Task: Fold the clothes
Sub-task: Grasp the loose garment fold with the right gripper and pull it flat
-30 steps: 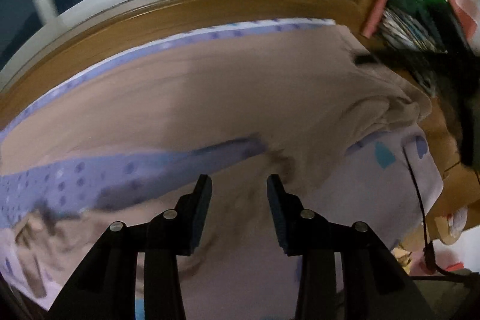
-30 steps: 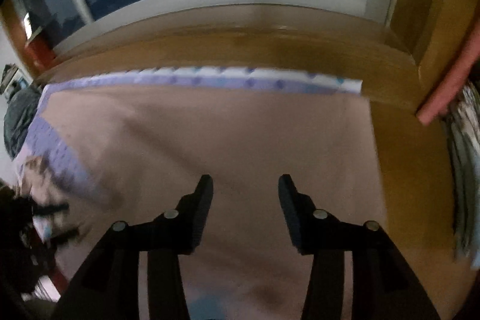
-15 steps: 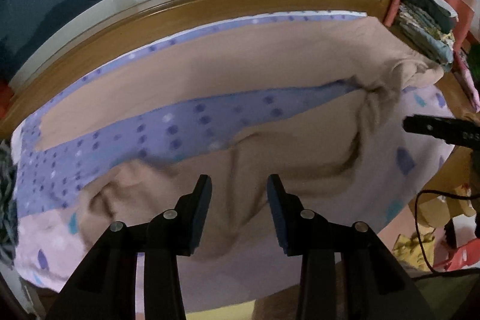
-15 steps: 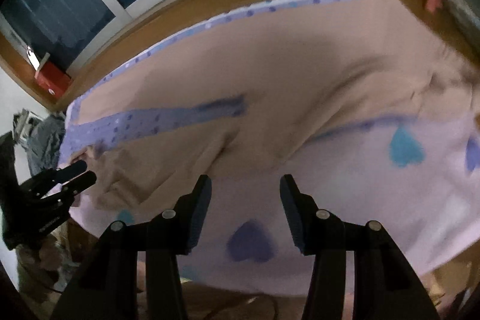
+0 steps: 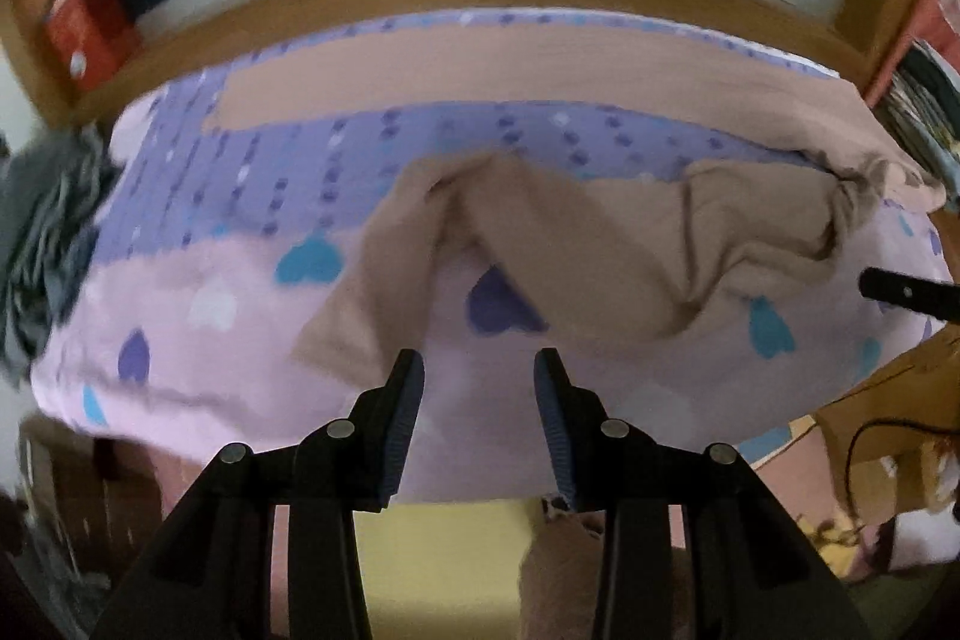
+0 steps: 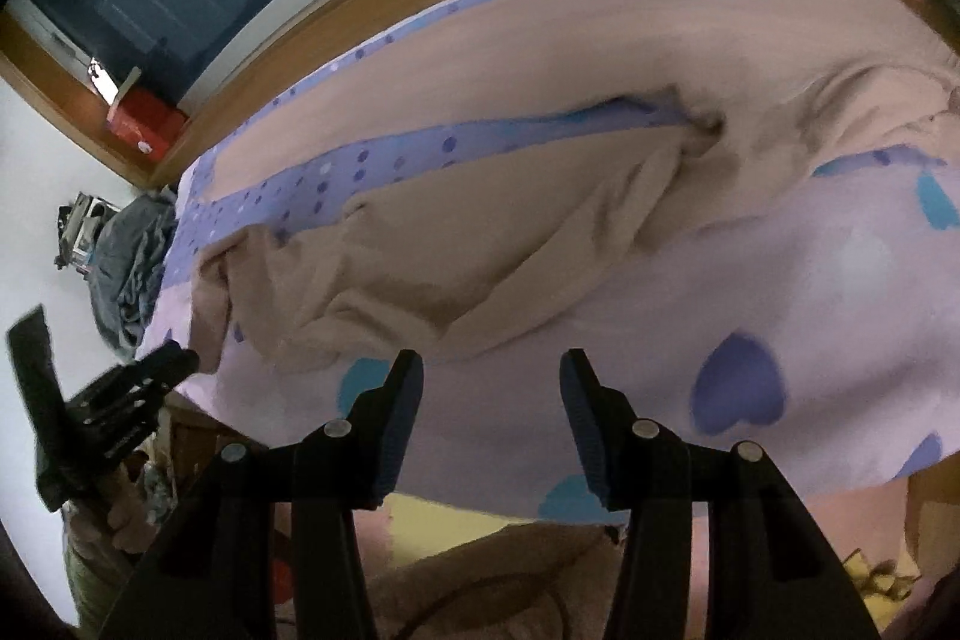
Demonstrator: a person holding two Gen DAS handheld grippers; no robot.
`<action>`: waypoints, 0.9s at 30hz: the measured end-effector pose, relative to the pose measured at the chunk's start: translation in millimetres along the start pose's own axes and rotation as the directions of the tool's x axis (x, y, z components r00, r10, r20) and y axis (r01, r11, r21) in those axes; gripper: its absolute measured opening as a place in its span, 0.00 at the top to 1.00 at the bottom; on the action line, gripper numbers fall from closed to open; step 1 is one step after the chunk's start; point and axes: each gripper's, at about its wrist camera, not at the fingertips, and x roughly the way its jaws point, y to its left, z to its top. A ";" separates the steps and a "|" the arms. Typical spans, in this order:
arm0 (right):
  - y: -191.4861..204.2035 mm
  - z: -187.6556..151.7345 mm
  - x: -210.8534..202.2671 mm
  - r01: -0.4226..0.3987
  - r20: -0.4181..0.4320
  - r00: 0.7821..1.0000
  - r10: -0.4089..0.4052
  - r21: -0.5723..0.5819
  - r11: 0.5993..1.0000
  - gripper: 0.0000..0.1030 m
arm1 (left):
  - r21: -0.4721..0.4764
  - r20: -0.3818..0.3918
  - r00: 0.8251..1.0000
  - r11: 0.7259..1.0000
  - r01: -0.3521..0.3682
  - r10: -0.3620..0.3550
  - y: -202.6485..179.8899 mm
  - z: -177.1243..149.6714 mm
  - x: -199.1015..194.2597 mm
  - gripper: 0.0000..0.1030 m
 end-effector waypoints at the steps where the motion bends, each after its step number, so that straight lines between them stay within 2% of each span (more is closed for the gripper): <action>1: 2.0 -3.3 1.7 -0.004 -0.001 1.000 0.004 -0.004 1.000 0.54 | -0.007 -0.003 1.000 1.000 -0.006 0.006 4.4 -2.5 0.0 0.63; 3: 6.5 -12.4 6.4 0.016 -0.009 1.000 -0.016 0.003 1.000 0.54 | -0.014 -0.003 1.000 1.000 -0.027 0.027 14.3 -6.5 -1.9 0.63; 7: 16.4 -27.1 9.8 -0.001 -0.016 1.000 0.002 0.057 0.998 0.54 | 0.005 0.011 1.000 1.000 -0.003 0.003 28.8 -9.6 -5.5 0.62; 10: 31.1 -32.9 11.9 0.020 -0.002 1.000 -0.020 0.080 0.997 0.54 | 0.054 0.018 0.999 0.998 0.045 -0.046 38.8 -5.8 -0.4 0.63; 13: 49.3 -36.6 17.3 0.054 0.032 0.998 -0.058 0.112 0.992 0.54 | 0.127 -0.012 0.994 0.986 0.111 -0.110 51.1 1.9 11.4 0.62; 16: 66.6 -39.9 27.0 0.070 0.071 0.994 -0.088 0.228 0.971 0.54 | 0.196 -0.057 0.981 0.961 0.195 -0.188 59.4 8.2 19.6 0.62; 17: 70.4 -40.8 29.6 0.059 0.082 0.993 -0.083 0.260 0.964 0.54 | 0.236 -0.062 0.974 0.945 0.228 -0.219 60.2 8.7 20.7 0.62; 20: 86.1 -43.0 42.4 0.076 0.124 0.984 -0.125 0.339 0.938 0.54 | 0.338 -0.080 0.964 0.903 0.266 -0.254 59.0 10.0 29.4 0.62; 22: 93.9 -44.4 49.3 0.088 0.130 0.981 -0.147 0.377 0.922 0.54 | 0.369 -0.108 0.961 0.887 0.277 -0.255 56.3 11.1 36.8 0.62; 26: 111.8 -48.6 61.5 0.048 0.123 0.987 -0.108 0.417 0.907 0.54 | 0.389 -0.141 0.937 0.852 0.349 -0.319 52.1 10.6 38.3 0.62; 27: 116.8 -49.1 63.3 0.059 0.127 0.985 -0.121 0.408 0.911 0.54 | 0.399 -0.138 0.939 0.850 0.344 -0.315 50.3 9.8 40.1 0.62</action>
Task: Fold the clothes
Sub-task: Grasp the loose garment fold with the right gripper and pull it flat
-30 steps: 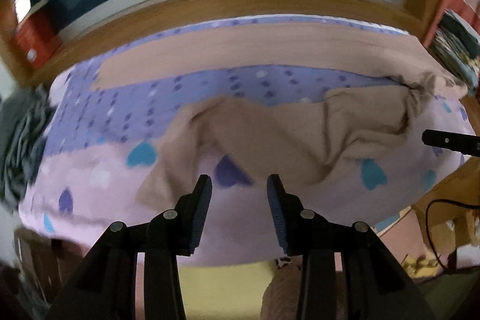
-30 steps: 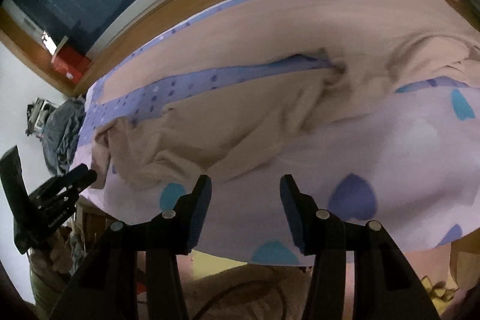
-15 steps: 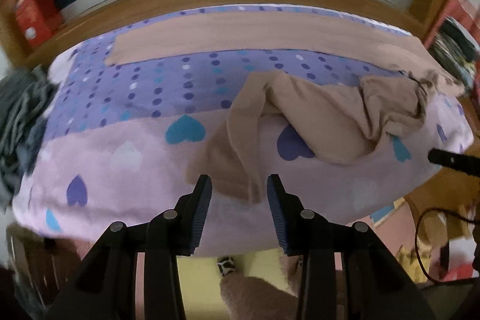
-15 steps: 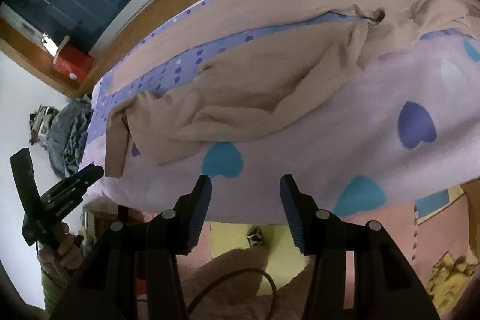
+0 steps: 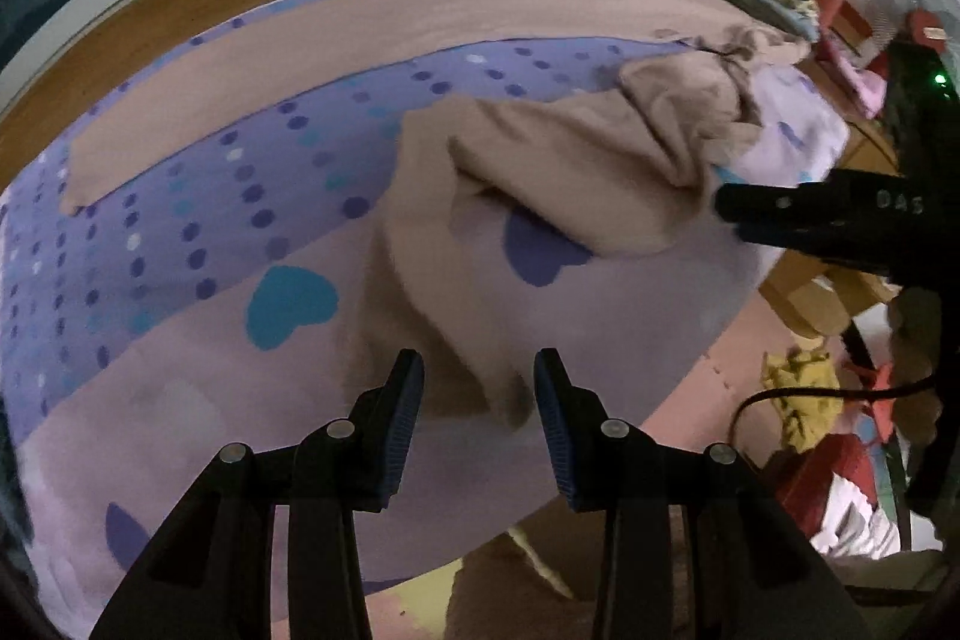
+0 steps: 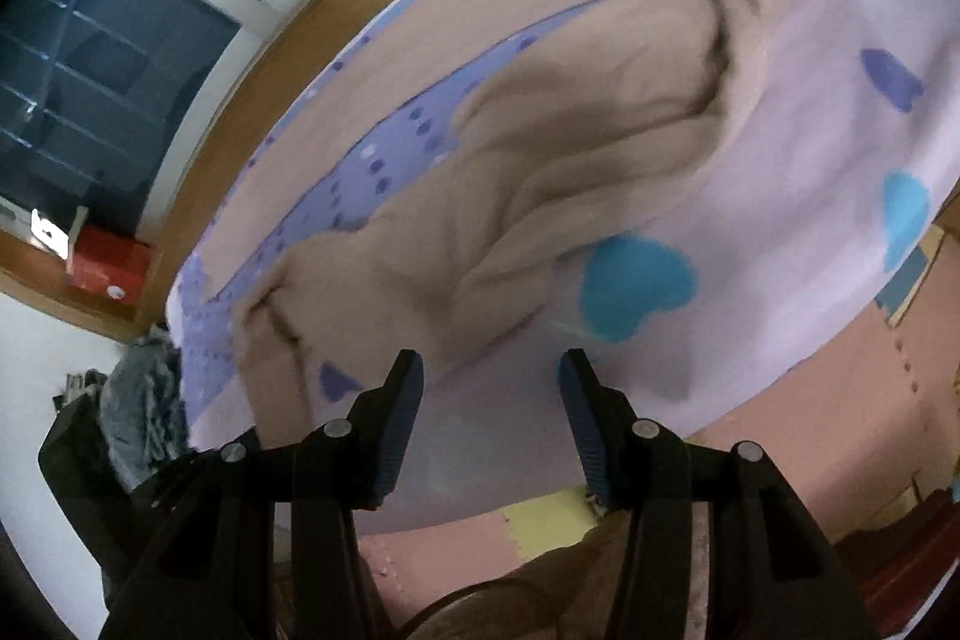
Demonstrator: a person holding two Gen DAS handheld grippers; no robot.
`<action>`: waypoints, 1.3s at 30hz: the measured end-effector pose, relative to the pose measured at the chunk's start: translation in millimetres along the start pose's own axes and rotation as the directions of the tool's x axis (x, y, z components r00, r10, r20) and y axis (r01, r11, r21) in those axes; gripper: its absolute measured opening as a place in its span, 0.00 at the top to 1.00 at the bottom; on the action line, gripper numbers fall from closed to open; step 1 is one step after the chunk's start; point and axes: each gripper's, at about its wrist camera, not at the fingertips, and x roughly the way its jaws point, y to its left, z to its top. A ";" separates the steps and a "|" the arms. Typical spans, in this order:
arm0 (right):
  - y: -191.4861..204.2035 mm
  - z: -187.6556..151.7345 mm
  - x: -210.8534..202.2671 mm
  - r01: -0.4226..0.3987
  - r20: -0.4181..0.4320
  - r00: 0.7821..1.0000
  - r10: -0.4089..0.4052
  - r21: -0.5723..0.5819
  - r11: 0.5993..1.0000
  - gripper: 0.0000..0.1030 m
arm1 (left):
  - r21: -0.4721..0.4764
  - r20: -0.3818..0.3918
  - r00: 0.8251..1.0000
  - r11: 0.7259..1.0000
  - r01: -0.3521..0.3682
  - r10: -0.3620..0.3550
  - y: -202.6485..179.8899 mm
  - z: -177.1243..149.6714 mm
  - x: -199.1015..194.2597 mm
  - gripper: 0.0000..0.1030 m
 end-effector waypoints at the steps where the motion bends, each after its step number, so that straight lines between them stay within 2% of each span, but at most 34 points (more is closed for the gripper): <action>1: 3.0 -1.1 2.0 0.006 0.004 1.000 -0.006 -0.011 1.000 0.54 | 0.009 0.001 1.000 1.000 -0.007 0.007 -1.3 0.0 2.4 0.62; 3: 7.5 -1.4 6.7 0.014 0.006 1.000 -0.014 -0.030 0.999 0.54 | 0.015 -0.004 0.999 0.999 -0.039 0.039 -5.0 0.4 9.4 0.62; 5: 9.7 1.1 11.8 0.029 -0.003 1.000 -0.030 -0.032 0.999 0.54 | -0.003 -0.008 0.999 0.999 -0.039 0.039 -5.1 2.9 14.8 0.62; 8: 12.4 2.9 16.4 0.042 0.032 0.999 -0.041 -0.015 0.999 0.54 | 0.019 -0.011 0.999 0.999 -0.043 0.043 -3.6 3.5 15.5 0.63; 10: 13.2 3.8 17.7 0.049 0.054 0.997 -0.048 -0.010 0.999 0.54 | 0.018 -0.010 1.000 1.000 -0.025 0.025 -1.3 3.4 13.4 0.76; 11: 15.3 4.3 18.9 0.062 0.062 0.996 -0.061 -0.018 0.998 0.61 | 0.005 -0.008 1.000 1.000 0.000 0.000 0.4 3.4 11.3 0.89; 12: 16.4 4.2 19.5 0.094 0.073 0.993 -0.091 -0.034 0.995 0.74 | -0.001 -0.004 1.000 1.000 0.002 -0.002 1.0 3.8 9.1 0.95; 14: 10.4 3.8 18.4 0.108 0.085 0.991 -0.105 -0.033 0.994 0.90 | -0.013 0.003 1.000 1.000 0.005 -0.005 2.2 4.7 4.5 0.96; 15: 7.1 3.7 17.7 0.114 0.091 0.990 -0.111 -0.031 0.993 0.93 | -0.011 0.016 1.000 1.000 -0.009 0.009 2.7 4.6 -0.7 0.96; 18: -1.2 3.8 8.7 0.066 0.104 0.993 -0.064 -0.015 0.998 0.96 | -0.018 0.060 0.998 0.999 -0.035 0.036 7.1 3.3 -20.2 0.96; 21: 7.1 0.2 -18.3 0.038 0.160 0.987 -0.025 -0.079 0.996 0.96 | -0.058 0.081 0.995 0.997 -0.050 0.055 19.8 -2.6 -44.0 0.96; 27: 33.4 -4.2 -92.8 0.061 0.251 0.968 -0.009 -0.199 0.978 0.96 | -0.132 0.091 0.993 0.989 -0.063 0.076 49.6 -26.4 -91.8 0.96; 31: 46.9 5.7 -116.8 0.060 0.270 0.963 0.009 -0.245 0.968 0.96 | -0.149 0.109 0.989 0.985 -0.086 0.103 60.6 -41.4 -106.9 0.96; 34: 54.7 22.7 -87.7 0.043 0.218 0.976 0.020 -0.281 0.959 0.96 | -0.181 0.078 0.990 0.978 -0.099 0.114 75.7 -42.1 -91.3 0.96; 37: 69.8 45.1 -30.3 0.030 0.138 0.990 0.015 -0.316 0.948 0.96 | -0.218 0.020 0.992 0.969 -0.116 0.124 93.4 -44.9 -69.2 0.96; 39: 72.3 61.0 3.0 0.030 0.106 0.994 0.005 -0.325 0.945 0.96 | -0.252 -0.012 0.995 0.962 -0.103 0.103 102.8 -48.1 -59.4 0.93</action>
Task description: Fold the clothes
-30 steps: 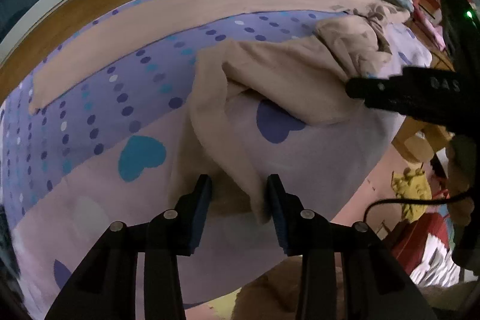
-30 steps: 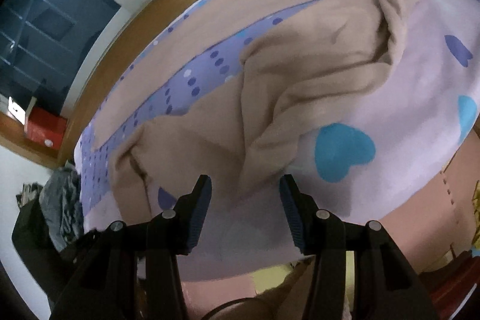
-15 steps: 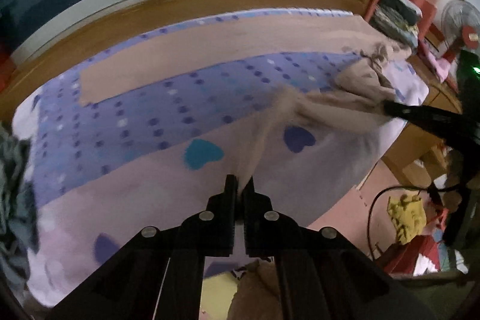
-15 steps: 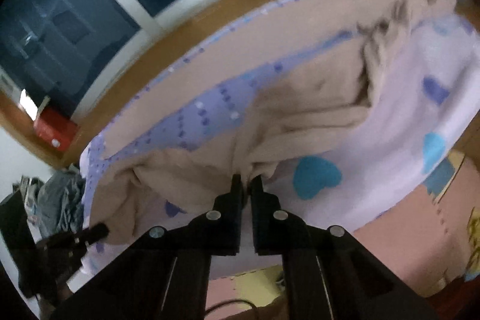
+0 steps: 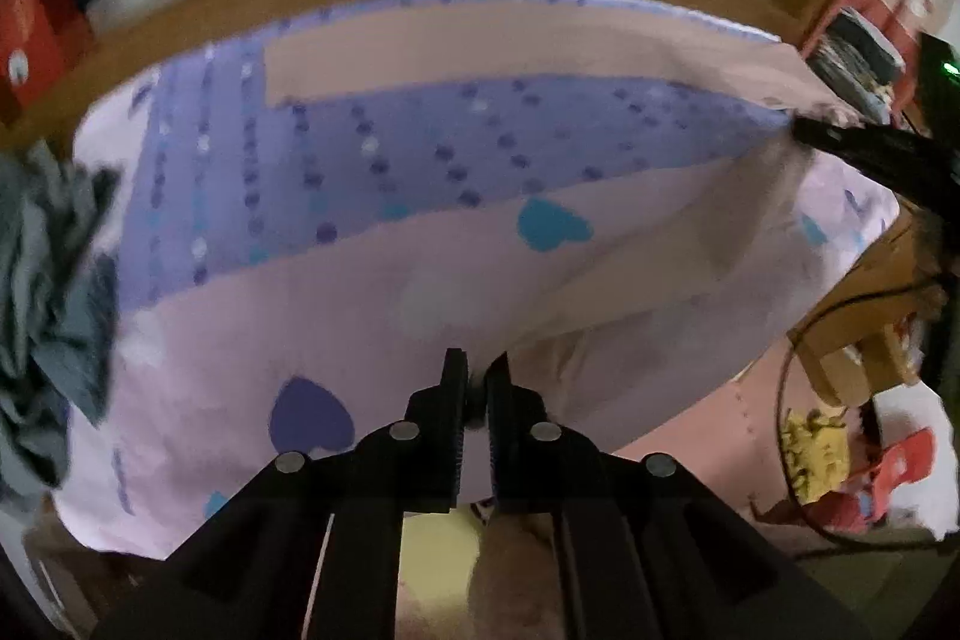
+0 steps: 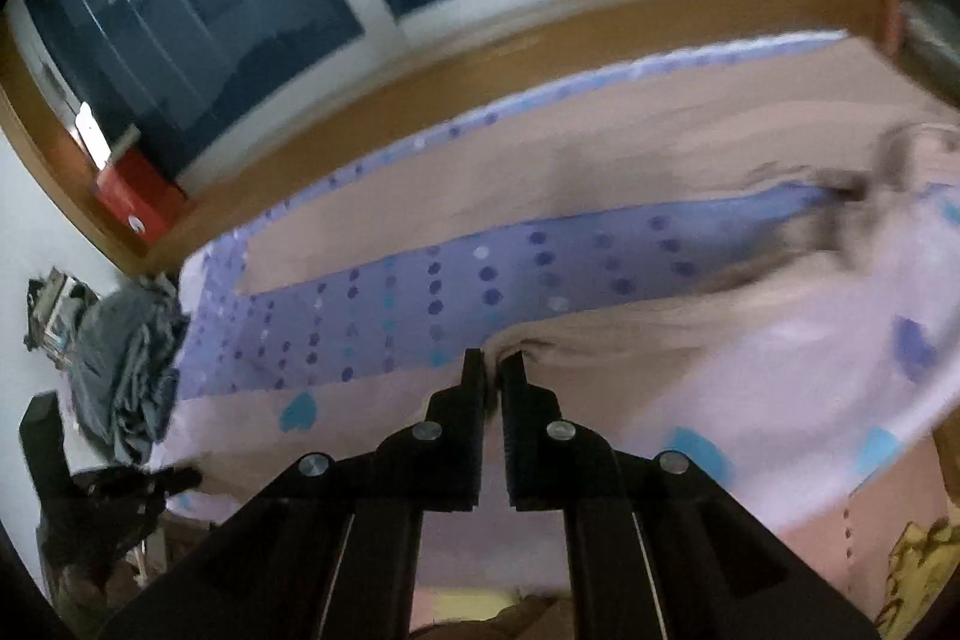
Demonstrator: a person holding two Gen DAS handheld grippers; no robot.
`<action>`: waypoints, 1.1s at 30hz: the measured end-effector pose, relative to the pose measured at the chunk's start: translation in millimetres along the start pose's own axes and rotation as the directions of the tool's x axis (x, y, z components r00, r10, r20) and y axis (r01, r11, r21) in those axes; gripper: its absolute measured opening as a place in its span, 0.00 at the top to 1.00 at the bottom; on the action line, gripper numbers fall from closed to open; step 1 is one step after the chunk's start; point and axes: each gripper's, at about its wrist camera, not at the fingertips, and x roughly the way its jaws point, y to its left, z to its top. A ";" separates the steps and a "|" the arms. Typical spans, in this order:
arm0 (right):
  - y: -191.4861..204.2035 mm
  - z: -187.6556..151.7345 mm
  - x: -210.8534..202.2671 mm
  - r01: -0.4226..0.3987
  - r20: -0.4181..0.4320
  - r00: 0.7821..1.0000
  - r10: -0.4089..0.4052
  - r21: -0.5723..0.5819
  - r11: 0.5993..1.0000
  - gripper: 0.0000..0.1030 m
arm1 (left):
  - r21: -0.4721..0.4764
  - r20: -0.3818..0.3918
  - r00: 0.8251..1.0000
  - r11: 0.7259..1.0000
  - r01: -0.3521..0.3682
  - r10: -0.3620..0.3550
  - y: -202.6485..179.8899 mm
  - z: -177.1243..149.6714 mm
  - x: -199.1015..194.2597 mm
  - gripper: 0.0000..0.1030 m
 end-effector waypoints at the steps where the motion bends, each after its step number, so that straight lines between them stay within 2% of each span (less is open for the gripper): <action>1: -0.9 5.7 16.6 0.011 -0.012 1.000 -0.011 0.003 1.000 0.96 | -0.016 -0.018 1.000 1.000 0.005 -0.005 4.5 -1.2 4.5 0.92; 4: -3.7 19.5 59.6 0.042 -0.045 0.998 -0.041 0.016 0.999 0.96 | -0.040 -0.035 0.999 0.999 -0.010 0.009 12.9 -9.7 7.8 0.90; 7: -6.6 22.7 86.2 0.093 -0.076 0.993 -0.092 0.010 0.996 0.96 | -0.009 -0.020 0.997 0.998 -0.069 0.069 13.3 -18.5 -0.9 0.89; 10: -14.0 17.6 93.6 0.079 -0.073 0.994 -0.076 0.037 0.996 0.96 | 0.061 0.011 0.996 0.994 -0.089 0.089 2.3 -23.4 -14.3 0.89; 12: -15.7 16.3 93.5 0.066 -0.071 0.995 -0.063 0.039 0.997 0.96 | 0.137 0.036 0.997 0.988 -0.070 0.065 -15.3 -25.1 -18.8 0.76; 14: -15.7 16.1 93.1 0.062 -0.071 0.996 -0.059 0.043 0.997 0.96 | 0.216 0.057 0.997 0.975 -0.055 0.043 -35.6 -24.1 -14.9 0.70; 17: -13.4 15.3 91.7 0.061 -0.072 0.996 -0.057 0.048 0.997 0.96 | 0.296 0.054 0.998 0.954 -0.052 0.038 -58.6 -21.1 3.6 0.69; 19: -12.2 15.5 90.2 0.058 -0.072 0.996 -0.054 0.052 0.997 0.96 | 0.312 0.040 0.997 0.947 -0.076 0.067 -63.9 -13.6 21.7 0.69; 22: -11.4 12.7 89.5 0.045 -0.076 0.996 -0.040 0.068 0.997 0.96 | 0.301 -0.002 0.995 0.949 -0.097 0.103 -60.8 -7.0 43.5 0.69; 26: -14.1 8.1 88.7 0.022 -0.075 0.997 -0.016 0.082 0.996 0.96 | 0.303 0.011 0.995 0.948 -0.096 0.097 -58.7 -2.3 47.3 0.67; 28: -14.1 6.2 88.4 0.016 -0.074 0.997 -0.010 0.082 0.996 0.96 | 0.302 0.018 0.993 0.946 -0.118 0.118 -58.9 -1.4 49.0 0.60; 30: -13.1 4.5 88.1 0.016 -0.072 0.997 -0.011 0.080 0.997 0.96 | 0.282 0.029 0.987 0.946 -0.161 0.159 -55.3 1.0 51.7 0.36; 31: -12.8 4.0 87.9 0.017 -0.070 0.997 -0.011 0.077 0.997 0.96 | 0.270 0.032 0.984 0.946 -0.179 0.177 -53.1 2.2 53.1 0.34; 32: -12.5 3.4 87.6 0.017 -0.069 0.998 -0.012 0.074 0.997 0.96 | 0.240 0.016 0.988 0.959 -0.150 0.151 -47.2 4.0 54.3 0.36; 33: -12.2 2.9 87.5 0.017 -0.066 0.998 -0.013 0.071 0.997 0.96 | 0.220 0.006 0.991 0.966 -0.133 0.135 -44.2 5.4 54.2 0.47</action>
